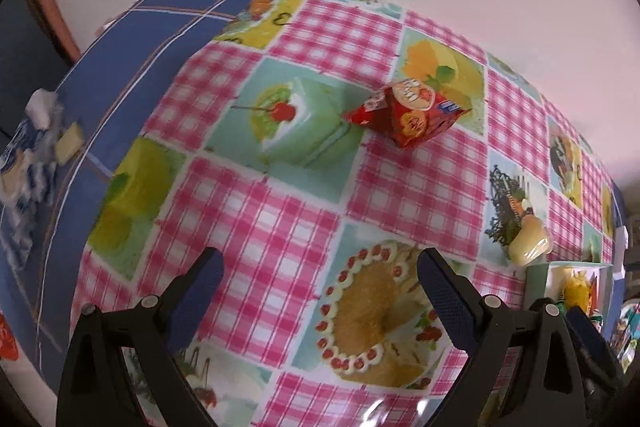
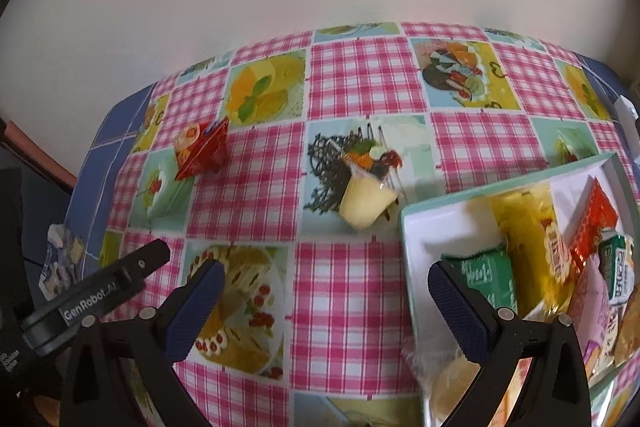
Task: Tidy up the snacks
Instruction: 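Grasp the red gold-printed packet with the left tool while the right tool grasps the yellow jelly cup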
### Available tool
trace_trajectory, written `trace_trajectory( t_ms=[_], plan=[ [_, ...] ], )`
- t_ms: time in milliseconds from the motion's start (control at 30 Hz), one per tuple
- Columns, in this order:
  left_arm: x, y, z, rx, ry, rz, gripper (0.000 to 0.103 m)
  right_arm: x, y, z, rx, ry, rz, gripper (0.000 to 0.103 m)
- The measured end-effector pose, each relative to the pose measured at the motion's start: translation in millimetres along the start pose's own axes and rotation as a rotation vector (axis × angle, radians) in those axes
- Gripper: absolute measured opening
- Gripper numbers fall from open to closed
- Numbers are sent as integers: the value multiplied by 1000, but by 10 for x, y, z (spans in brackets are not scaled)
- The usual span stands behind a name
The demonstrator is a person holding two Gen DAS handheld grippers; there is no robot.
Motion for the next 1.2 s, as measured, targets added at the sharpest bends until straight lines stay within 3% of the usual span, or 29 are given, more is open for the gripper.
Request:
trace_trajectory(
  t_ms=[333, 800, 1200],
  plan=[
    [-181, 34, 346, -11, -47, -59, 97, -85, 32, 360, -8, -52, 20, 102],
    [-422, -10, 778, -3, -122, -111, 97, -227, -316, 489, 105, -90, -20, 71],
    [-701, -298, 1040, 1, -140, -164, 96, -246, -601, 547, 147, -84, -53, 63]
  ],
)
Point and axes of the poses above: each gripper's, at about its wrist camera, not at the fingertips, and y roughly against the way its jaws point, x to its left, z to its top, the point moved 10 cm from there along -y, roughly the way its jaws point, and after that the axes turned 9 degrees about x, right-handed, at the moved point
